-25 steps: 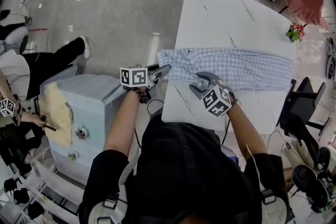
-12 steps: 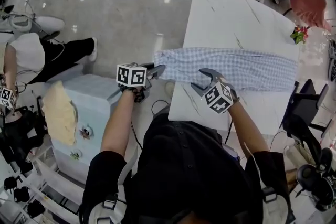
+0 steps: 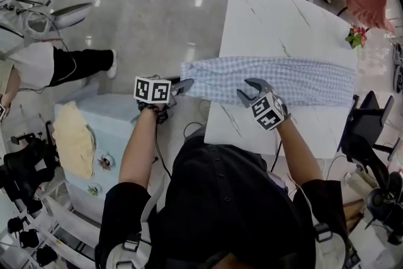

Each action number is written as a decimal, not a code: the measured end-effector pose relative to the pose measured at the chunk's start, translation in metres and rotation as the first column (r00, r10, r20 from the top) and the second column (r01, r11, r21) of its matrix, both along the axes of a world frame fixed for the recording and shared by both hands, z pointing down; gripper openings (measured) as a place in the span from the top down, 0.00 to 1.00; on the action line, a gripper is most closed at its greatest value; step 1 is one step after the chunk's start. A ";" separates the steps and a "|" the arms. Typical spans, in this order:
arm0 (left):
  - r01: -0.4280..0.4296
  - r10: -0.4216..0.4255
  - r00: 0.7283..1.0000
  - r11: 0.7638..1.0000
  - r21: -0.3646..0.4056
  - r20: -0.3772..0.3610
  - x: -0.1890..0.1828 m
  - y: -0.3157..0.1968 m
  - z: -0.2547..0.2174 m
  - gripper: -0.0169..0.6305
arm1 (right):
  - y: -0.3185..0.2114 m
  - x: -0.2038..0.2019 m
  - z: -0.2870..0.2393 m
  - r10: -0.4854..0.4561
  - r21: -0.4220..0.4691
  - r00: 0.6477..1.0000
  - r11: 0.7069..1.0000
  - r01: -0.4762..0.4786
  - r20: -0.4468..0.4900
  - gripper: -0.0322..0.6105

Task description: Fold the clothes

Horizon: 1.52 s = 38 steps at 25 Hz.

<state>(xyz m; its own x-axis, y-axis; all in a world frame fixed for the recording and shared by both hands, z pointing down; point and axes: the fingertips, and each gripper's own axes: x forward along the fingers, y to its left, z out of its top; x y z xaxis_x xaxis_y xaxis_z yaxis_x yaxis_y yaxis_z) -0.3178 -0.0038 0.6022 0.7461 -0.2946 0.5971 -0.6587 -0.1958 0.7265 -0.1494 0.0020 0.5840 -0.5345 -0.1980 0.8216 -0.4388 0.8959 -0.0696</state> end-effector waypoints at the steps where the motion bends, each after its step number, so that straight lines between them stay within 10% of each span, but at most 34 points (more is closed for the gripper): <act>1: -0.001 0.001 1.000 1.000 0.001 0.004 -0.002 0.001 -0.001 0.83 | 0.004 -0.004 0.005 -0.018 0.001 1.000 1.000 0.018 -0.016 0.71; 18: 0.049 -0.044 0.994 0.998 0.050 -0.099 0.018 -0.006 -0.074 0.83 | 0.023 -0.017 0.018 -0.025 0.022 1.000 0.999 0.025 0.016 0.77; 38: -0.020 0.039 0.989 0.992 0.126 -0.146 0.257 -0.040 -0.149 0.83 | -0.007 0.212 -0.014 0.239 0.109 0.970 0.964 -0.242 0.048 0.77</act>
